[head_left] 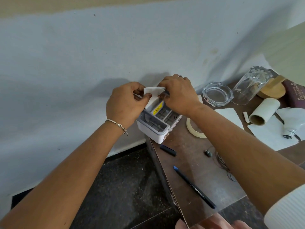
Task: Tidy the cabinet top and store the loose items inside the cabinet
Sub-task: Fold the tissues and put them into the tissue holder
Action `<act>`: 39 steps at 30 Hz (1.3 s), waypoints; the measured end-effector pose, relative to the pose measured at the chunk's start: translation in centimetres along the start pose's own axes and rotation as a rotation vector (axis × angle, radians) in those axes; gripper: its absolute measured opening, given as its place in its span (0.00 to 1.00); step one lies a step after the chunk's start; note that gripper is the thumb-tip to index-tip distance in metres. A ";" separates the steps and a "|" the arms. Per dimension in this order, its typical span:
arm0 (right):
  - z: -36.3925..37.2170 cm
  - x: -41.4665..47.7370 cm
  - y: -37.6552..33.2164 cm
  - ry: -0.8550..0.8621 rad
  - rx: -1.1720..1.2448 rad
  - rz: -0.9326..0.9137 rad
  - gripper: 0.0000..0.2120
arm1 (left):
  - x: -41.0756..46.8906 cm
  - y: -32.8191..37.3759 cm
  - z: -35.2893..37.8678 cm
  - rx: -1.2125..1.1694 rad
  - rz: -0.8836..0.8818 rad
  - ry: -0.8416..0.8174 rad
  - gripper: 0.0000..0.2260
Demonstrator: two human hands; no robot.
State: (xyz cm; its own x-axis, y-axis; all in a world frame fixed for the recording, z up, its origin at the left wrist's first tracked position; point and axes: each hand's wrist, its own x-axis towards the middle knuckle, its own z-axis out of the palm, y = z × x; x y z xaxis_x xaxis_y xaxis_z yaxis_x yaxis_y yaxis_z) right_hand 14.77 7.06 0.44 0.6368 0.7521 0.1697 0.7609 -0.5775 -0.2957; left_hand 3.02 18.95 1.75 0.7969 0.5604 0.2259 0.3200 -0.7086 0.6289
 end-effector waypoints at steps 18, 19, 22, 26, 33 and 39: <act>1.5 -3.8 2.0 0.248 0.632 0.367 0.17 | -5.8 0.9 3.6 -0.448 -0.681 0.197 0.33; 1.8 -4.3 2.1 0.266 0.667 0.419 0.17 | -6.5 1.2 4.2 -0.542 -0.798 0.173 0.33; 2.4 -5.3 2.3 0.269 0.715 0.502 0.15 | -7.7 0.7 5.9 -0.729 -0.872 0.123 0.36; 2.5 -6.2 2.1 0.252 0.744 0.572 0.14 | -7.5 1.5 5.7 -0.860 -0.791 0.026 0.21; 2.5 -6.8 2.0 0.322 0.779 0.645 0.14 | -5.4 1.1 4.2 -0.860 -0.716 0.002 0.14; 2.5 -7.1 1.7 0.318 0.761 0.637 0.13 | -4.9 1.2 3.8 -0.842 -0.705 -0.007 0.13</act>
State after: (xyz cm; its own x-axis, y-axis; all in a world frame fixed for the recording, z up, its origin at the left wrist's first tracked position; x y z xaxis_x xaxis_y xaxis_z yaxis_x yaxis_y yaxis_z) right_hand 11.26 1.52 -3.61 0.9804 0.1961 -0.0191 0.0627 -0.4023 -0.9134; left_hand 1.48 13.74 -1.36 0.5765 0.7201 -0.3860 0.2548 0.2904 0.9223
